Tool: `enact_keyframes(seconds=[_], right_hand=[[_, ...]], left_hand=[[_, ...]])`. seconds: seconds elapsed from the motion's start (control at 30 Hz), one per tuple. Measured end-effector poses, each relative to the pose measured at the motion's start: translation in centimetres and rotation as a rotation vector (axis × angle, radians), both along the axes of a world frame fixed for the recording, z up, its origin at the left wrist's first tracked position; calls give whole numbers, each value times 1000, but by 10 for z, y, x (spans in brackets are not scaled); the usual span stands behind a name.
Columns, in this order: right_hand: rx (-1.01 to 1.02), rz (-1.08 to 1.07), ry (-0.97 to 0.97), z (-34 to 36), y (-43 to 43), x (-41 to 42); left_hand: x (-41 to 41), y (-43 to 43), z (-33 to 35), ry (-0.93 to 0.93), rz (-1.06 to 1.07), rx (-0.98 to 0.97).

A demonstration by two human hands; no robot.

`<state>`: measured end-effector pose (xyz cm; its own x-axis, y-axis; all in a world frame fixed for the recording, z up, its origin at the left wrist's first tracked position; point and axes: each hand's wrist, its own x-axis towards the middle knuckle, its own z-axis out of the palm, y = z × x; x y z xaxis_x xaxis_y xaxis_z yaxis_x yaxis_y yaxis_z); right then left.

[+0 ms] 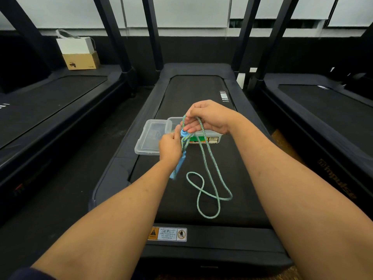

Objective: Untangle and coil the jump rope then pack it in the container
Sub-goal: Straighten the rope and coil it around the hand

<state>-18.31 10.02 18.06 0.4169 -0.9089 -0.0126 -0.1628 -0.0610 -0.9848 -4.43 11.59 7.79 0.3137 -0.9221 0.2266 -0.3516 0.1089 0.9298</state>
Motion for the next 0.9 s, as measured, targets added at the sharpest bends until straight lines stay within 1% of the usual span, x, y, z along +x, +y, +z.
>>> enact_keyframes(seconds=[0.07, 0.13, 0.23, 0.33, 0.37, 0.47, 0.5, 0.53, 0.6, 0.67, 0.7, 0.77, 0.8, 0.83, 0.9], right_hand=[[-18, -30, 48, -1, 1, 0], [-12, -55, 30, -1, 3, 1], [29, -93, -161, 3, 5, 2], [49, -165, -386, 13, 3, -3], [51, -182, -438, 16, 3, -6], [23, -233, -505, 21, 2, -13], [20, -272, -580, 23, 0, -15], [27, -325, -705, 24, -3, -18], [60, -438, -1025, 25, -9, -29], [77, -522, -1278, 25, -14, -45], [70, -560, -1345, 23, -16, -53], [56, -643, -1350, 15, -20, -69], [58, -688, -1301, 10, -22, -75], [67, -732, -1224, 3, -24, -80], [111, -837, -1006, -17, -31, -84]], left_hand=[[0, 1, 1, -5, 18, -19], [1, -2, -2, 5, 2, -13], [2, -3, -3, -43, -2, 23], [4, -3, -3, -81, 7, 3], [4, -2, -4, -94, 12, 4], [6, -3, -7, -89, 20, 22], [6, -4, -7, -77, 15, 30], [7, -4, -8, -71, 15, 38], [8, -5, -9, -37, 7, 59], [9, -3, -12, 77, -45, 85], [10, -2, -13, 147, -76, 106], [12, 0, -12, 274, -132, 148], [13, 0, -11, 333, -159, 167], [13, 0, -9, 390, -179, 184], [13, -1, -4, 504, -203, 222]])
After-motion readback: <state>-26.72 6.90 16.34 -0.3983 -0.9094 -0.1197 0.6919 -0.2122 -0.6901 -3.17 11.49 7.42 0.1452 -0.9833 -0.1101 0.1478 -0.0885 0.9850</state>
